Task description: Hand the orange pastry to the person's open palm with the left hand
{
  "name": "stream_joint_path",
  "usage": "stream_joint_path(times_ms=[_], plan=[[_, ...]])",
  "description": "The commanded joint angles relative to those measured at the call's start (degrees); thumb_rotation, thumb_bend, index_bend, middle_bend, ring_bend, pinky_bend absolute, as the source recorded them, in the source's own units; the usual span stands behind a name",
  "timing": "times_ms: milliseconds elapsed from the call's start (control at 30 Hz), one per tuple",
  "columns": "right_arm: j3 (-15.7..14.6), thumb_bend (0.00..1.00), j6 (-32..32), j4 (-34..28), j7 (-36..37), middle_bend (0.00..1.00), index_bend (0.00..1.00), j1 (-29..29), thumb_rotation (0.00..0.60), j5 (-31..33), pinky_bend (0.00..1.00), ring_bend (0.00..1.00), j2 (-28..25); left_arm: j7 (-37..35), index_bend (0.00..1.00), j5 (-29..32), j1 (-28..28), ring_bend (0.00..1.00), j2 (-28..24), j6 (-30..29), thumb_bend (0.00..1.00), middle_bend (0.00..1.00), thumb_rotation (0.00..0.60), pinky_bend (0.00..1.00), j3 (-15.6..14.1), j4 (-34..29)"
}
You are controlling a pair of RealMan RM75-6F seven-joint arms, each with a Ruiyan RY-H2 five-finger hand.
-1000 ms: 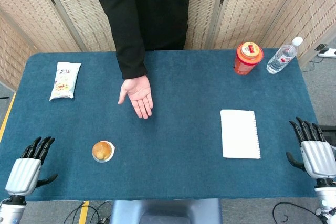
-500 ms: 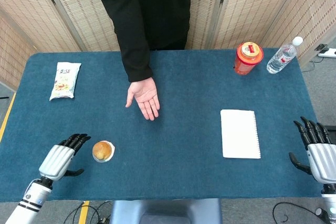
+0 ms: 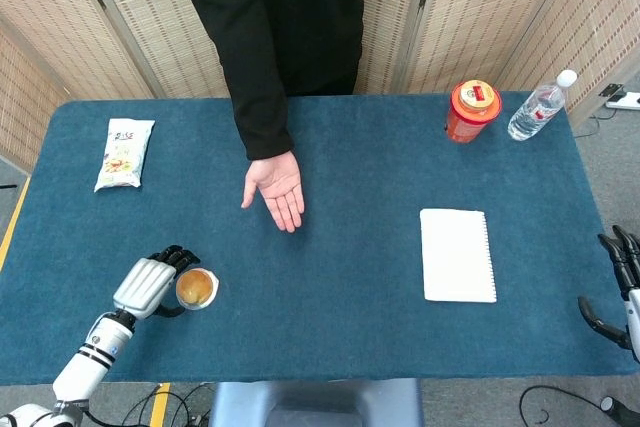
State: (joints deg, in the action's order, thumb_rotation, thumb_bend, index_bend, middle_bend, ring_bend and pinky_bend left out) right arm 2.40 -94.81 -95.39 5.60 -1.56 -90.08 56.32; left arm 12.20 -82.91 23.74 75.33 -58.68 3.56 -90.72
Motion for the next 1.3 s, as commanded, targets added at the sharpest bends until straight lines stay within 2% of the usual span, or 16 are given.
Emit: stream_joint_path(times_ms=[33, 467, 567, 767, 900, 967, 1067, 1300], plan=[[0.1, 0.27, 0.0, 0.0, -0.2, 0.0, 0.0, -0.1, 0.6, 0.1, 0.0, 0.0, 0.1, -2.3, 0.28, -0.1, 0.6, 0.19, 1.3, 0.3, 0.17, 0.27, 0.6, 0.38, -0.5, 2.2], [0.6, 0.27, -1.7, -0.4, -1.1, 0.0, 0.0, -1.3, 0.6, 0.3, 0.0, 0.0, 0.5, -8.9, 0.34, -1.0, 1.8, 0.22, 5.1, 1.2, 0.17, 0.32, 0.6, 0.39, -2.5, 8.9], [0.6, 0.27, -2.2, -0.3, -1.1, 0.0, 0.0, -1.6, 0.6, 0.1, 0.0, 0.0, 0.6, -9.4, 0.37, -1.1, 1.9, 0.26, 6.4, 1.1, 0.17, 0.36, 0.6, 0.41, -2.7, 10.6], [1.0, 0.27, -2.4, -0.1, -1.1, 0.0, 0.0, -1.8, 0.6, 0.2, 0.0, 0.0, 0.8, -12.2, 0.51, -3.1, 2.0, 0.42, 9.1, -1.2, 0.22, 0.55, 0.6, 0.57, -3.1, 14.7], [0.9, 0.27, -2.6, 0.0, -1.1, 0.0, 0.0, -1.9, 0.6, -0.3, 0.0, 0.0, 0.8, -11.8, 0.61, -3.7, 1.6, 0.52, 8.9, -3.4, 0.26, 0.67, 0.6, 0.68, -3.1, 14.9], [0.9, 0.27, -3.0, 0.0, -0.8, 0.0, 0.0, -2.1, 0.6, -0.5, 0.0, 0.0, 0.7, -9.8, 0.65, -3.9, 1.1, 0.56, 7.9, -4.9, 0.27, 0.71, 0.6, 0.72, -3.0, 13.7], [0.9, 0.27, -4.0, 0.3, 0.2, 0.0, 0.0, -2.6, 0.6, -0.9, 0.0, 0.0, 0.6, -6.1, 0.69, -3.3, 0.0, 0.6, 4.5, -7.4, 0.27, 0.76, 0.6, 0.75, -2.6, 8.3], [0.6, 0.27, -3.7, 0.9, 1.6, 0.0, 0.0, -2.6, 0.6, -1.8, 0.0, 0.0, 0.3, 1.5, 0.68, -1.1, -0.8, 0.6, -8.5, -11.3, 0.27, 0.76, 0.6, 0.76, 0.6, -11.1]])
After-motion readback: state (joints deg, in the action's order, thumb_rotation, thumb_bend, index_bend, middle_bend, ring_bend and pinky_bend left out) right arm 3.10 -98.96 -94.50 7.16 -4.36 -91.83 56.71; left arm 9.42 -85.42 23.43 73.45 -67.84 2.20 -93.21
